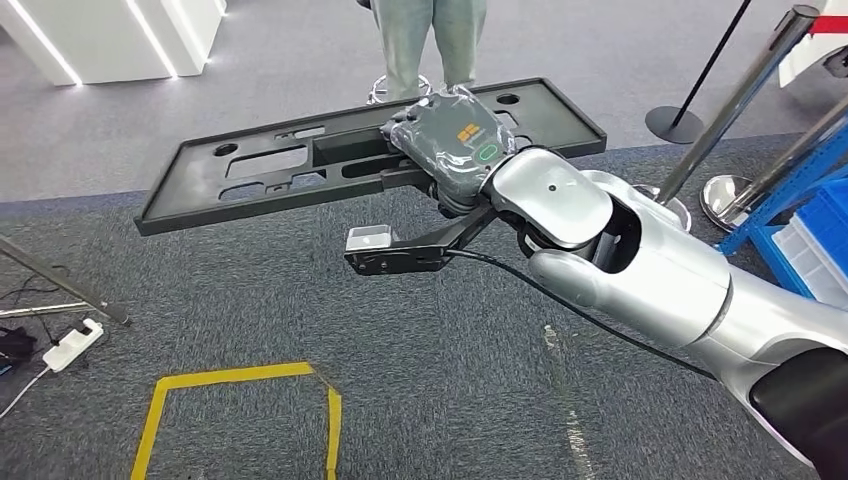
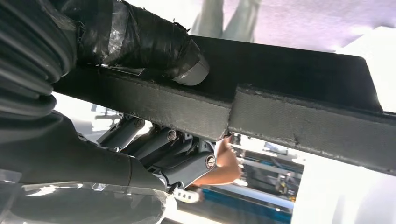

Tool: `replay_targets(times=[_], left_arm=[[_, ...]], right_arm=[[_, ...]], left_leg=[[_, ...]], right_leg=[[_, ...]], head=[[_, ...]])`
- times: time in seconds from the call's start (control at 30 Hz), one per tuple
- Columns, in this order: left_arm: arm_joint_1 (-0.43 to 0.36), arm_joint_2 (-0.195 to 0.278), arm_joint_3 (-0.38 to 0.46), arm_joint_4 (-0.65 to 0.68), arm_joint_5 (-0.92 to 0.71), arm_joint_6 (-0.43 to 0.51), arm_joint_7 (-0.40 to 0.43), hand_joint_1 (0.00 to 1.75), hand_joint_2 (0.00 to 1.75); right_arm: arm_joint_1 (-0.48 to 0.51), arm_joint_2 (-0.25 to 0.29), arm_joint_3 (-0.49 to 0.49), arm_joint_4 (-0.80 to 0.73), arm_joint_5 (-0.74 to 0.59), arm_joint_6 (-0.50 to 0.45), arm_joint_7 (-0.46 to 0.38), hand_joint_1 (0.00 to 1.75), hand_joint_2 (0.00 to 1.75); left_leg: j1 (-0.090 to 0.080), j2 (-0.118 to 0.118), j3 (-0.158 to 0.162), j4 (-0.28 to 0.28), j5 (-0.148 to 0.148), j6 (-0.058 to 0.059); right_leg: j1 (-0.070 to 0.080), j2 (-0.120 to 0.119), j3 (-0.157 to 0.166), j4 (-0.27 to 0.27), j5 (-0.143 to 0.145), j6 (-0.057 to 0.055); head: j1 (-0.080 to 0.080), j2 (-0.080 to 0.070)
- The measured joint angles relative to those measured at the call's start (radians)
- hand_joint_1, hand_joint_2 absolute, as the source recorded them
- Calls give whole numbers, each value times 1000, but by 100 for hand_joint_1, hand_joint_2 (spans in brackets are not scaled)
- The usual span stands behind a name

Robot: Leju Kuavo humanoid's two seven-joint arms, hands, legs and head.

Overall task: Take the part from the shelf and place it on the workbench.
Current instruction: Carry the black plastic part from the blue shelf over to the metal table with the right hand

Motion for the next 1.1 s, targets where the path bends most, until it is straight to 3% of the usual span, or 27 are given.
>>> replay_targets(times=[0.1, 0.17, 0.23, 0.3, 0.37, 0.43, 0.47, 0.53, 0.57, 0.63, 0.67, 0.73, 0.8, 0.87, 0.93, 0.97, 1.03, 1.1], left_arm=[[-1, 2, 0, 0, 0, 0, -2, 0, 175], [-3, 4, 0, 0, 0, 0, -4, 0, 175], [0, 6, 0, 0, 0, 0, -5, 0, 175], [2, 6, 0, 0, -1, 0, -5, 0, 175], [-1, 6, 0, 0, -2, 0, -5, 0, 175], [-4, 5, 0, 0, -3, 0, -5, 0, 175], [-5, 5, 0, 0, -3, 0, -5, 0, 175], [-4, 4, 0, 0, -3, 0, -5, 0, 175], [-4, 6, 0, 0, -3, 0, -5, 0, 175], [-5, 9, 0, -1, -3, -1, -6, 0, 175], [-5, 10, 0, -1, -3, -1, -6, 0, 175], [-1, 9, 0, -1, -3, -2, -6, 0, 175], [2, 9, 0, 0, -3, -3, -6, 0, 175], [-1, 9, 0, 0, -4, -3, -5, 0, 175], [-4, 9, 0, 0, -4, -5, -5, 0, 175], [-4, 9, 0, 0, -4, -6, -5, 0, 175], [-2, 10, 0, 0, -4, -6, -5, 0, 175], [-3, 16, 0, -1, -3, -7, -6, 0, 175]], right_arm=[[-4, 0, 0, 1, 0, -1, 0, 175, 175], [-5, 0, 0, 3, 0, -1, 0, 175, 175], [-4, 0, 0, 6, 0, -2, -1, 175, 175], [-6, 0, 0, 8, 0, -3, -2, 175, 175], [-6, 0, 0, 11, 0, -4, -2, 175, 175], [-1, 0, 0, 16, 0, -4, -3, 175, 175], [2, 0, 0, 18, -1, -4, -4, 175, 175], [2, 0, 1, 20, -1, -5, -7, 175, 175], [0, 0, 1, 22, -1, -5, -8, 175, 175], [-3, 2, 1, 25, -1, -5, -10, 175, 175], [-4, 4, 1, 27, -2, -6, -11, 175, 175], [-4, 9, 1, 31, -2, -6, -13, 175, 175], [-6, 15, 1, 36, -2, -6, -13, 175, 175], [-9, 21, 1, 39, -1, -7, -16, 175, 175], [-10, 25, 2, 45, -1, -7, -21, 175, 175], [-9, 28, 3, 48, -1, -7, -25, 175, 175], [-10, 34, 5, 55, -2, -7, -32, 175, 175], [-12, 40, 6, 63, -2, -11, -38, 175, 175]], left_leg=[[-26, 48, 109, -192, 63, 26], [-38, 59, 126, -230, 66, 39], [-33, 39, 127, -241, 74, 46], [-23, 22, 134, -256, 84, 53], [-17, 4, 136, -262, 88, 56], [-12, -18, 134, -259, 88, 56], [-8, -30, 134, -256, 87, 55], [3, -55, 133, -244, 80, 44], [7, -67, 128, -236, 76, 35], [14, -88, 111, -217, 71, 17], [16, -98, 101, -212, 74, 9], [22, -106, 90, -211, 78, -2], [19, -67, 70, -173, 55, -8], [13, -18, 21, -65, 2, -8], [8, -6, -29, 45, -36, 0], [3, -5, -34, 59, -33, 8], [-14, 0, 11, -19, 18, 27], [-42, 35, 83, -149, 63, 52]], right_leg=[[8, -29, 0, 1, -4, 0], [12, -48, -2, 0, -4, 3], [11, -56, -2, 2, -8, 9], [6, -16, -22, 48, -41, 17], [-3, 34, -77, 167, -99, 27], [-14, 46, -131, 274, -128, 37], [-21, 47, -137, 281, -116, 43], [-36, 55, -95, 187, -51, 57], [-43, 74, -65, 126, -23, 66], [-51, 109, -29, 46, -4, 73], [-48, 117, -28, 41, -11, 70], [-43, 97, -30, 44, -12, 56], [-41, 76, -26, 37, -8, 39], [-33, 54, -23, 29, -4, 28], [-21, 30, -23, 28, -5, 21], [-15, 19, -23, 28, -6, 19], [-7, 0, -19, 28, -10, 12], [-3, -20, -12, 24, -13, 9]], head=[[0, 0], [0, 0], [-1, 0], [0, 0], [3, 0], [4, 0], [4, 0], [4, 0], [5, 0], [7, 0], [8, 0], [7, 0], [3, 0], [-2, 0], [-3, 0], [-3, 0], [-3, 0], [-3, 0]])
